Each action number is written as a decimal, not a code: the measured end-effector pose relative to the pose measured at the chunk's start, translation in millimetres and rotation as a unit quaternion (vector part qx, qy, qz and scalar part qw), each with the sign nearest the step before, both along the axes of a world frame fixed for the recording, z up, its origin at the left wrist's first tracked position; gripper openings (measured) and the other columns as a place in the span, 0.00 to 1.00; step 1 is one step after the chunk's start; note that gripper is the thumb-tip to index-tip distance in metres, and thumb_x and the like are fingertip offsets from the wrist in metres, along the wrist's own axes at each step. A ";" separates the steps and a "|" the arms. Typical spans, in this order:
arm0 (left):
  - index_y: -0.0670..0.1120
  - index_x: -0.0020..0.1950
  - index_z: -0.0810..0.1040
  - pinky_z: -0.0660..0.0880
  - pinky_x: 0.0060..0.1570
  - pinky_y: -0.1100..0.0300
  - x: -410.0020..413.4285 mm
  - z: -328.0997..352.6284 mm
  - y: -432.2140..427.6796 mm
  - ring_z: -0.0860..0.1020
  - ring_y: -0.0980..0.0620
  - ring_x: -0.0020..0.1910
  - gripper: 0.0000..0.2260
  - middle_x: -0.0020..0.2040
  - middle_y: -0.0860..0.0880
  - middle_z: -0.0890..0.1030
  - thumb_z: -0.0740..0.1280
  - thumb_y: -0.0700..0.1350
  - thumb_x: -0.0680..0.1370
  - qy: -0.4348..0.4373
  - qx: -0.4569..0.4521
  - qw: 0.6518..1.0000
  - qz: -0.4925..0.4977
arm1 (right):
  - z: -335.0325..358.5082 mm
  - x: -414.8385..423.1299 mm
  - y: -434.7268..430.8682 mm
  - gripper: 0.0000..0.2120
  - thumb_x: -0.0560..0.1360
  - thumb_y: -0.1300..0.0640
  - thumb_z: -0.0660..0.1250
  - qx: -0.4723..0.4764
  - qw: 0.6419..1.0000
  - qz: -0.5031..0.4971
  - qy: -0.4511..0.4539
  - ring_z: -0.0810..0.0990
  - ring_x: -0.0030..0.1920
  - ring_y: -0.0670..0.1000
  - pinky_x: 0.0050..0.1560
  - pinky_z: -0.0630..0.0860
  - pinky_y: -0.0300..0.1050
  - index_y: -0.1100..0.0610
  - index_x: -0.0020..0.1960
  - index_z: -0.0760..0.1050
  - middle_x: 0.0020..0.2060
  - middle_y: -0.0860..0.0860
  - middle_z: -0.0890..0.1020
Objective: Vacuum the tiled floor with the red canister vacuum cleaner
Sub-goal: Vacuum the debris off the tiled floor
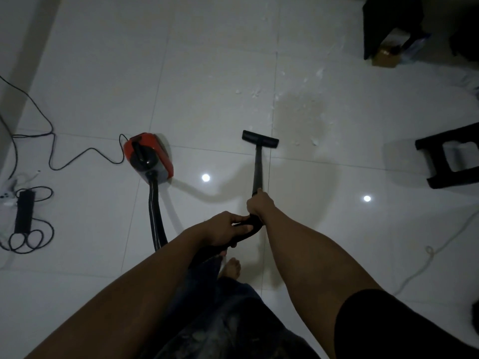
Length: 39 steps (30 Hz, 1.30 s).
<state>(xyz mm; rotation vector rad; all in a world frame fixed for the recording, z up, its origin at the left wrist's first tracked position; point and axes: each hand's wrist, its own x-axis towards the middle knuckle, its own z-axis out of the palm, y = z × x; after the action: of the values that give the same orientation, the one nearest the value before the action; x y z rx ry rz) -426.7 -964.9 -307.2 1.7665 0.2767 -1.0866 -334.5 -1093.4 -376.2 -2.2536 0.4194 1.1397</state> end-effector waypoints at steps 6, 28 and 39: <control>0.51 0.76 0.69 0.80 0.31 0.53 46.2 -8.4 9.1 0.80 0.48 0.25 0.24 0.36 0.43 0.82 0.64 0.57 0.81 0.032 -0.020 0.999 0.029 | -7.2 51.9 17.0 0.34 0.79 0.62 0.58 -0.057 0.995 0.085 -0.004 0.73 0.65 0.59 0.48 0.67 0.42 0.58 0.80 0.47 0.69 0.60 0.70; 0.53 0.74 0.71 0.73 0.24 0.66 222.0 3.0 58.0 0.78 0.56 0.24 0.22 0.31 0.50 0.81 0.63 0.58 0.82 0.053 -0.012 0.996 0.076 | -5.5 231.8 80.5 0.39 0.76 0.65 0.59 -0.052 0.993 0.108 0.017 0.78 0.56 0.58 0.44 0.73 0.47 0.50 0.81 0.44 0.64 0.60 0.74; 0.53 0.76 0.69 0.79 0.30 0.57 311.8 -11.9 49.0 0.81 0.47 0.28 0.23 0.31 0.49 0.82 0.63 0.57 0.82 0.095 -0.017 0.989 0.111 | -17.3 322.7 78.3 0.38 0.78 0.63 0.59 -0.050 0.989 0.137 -0.007 0.78 0.58 0.59 0.49 0.74 0.48 0.52 0.80 0.42 0.62 0.60 0.76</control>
<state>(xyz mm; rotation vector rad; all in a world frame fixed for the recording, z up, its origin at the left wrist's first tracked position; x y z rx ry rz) -114.9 -915.8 -319.0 1.5616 0.5559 -1.0909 -11.7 -1015.1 -393.4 -2.4624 0.1656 1.2613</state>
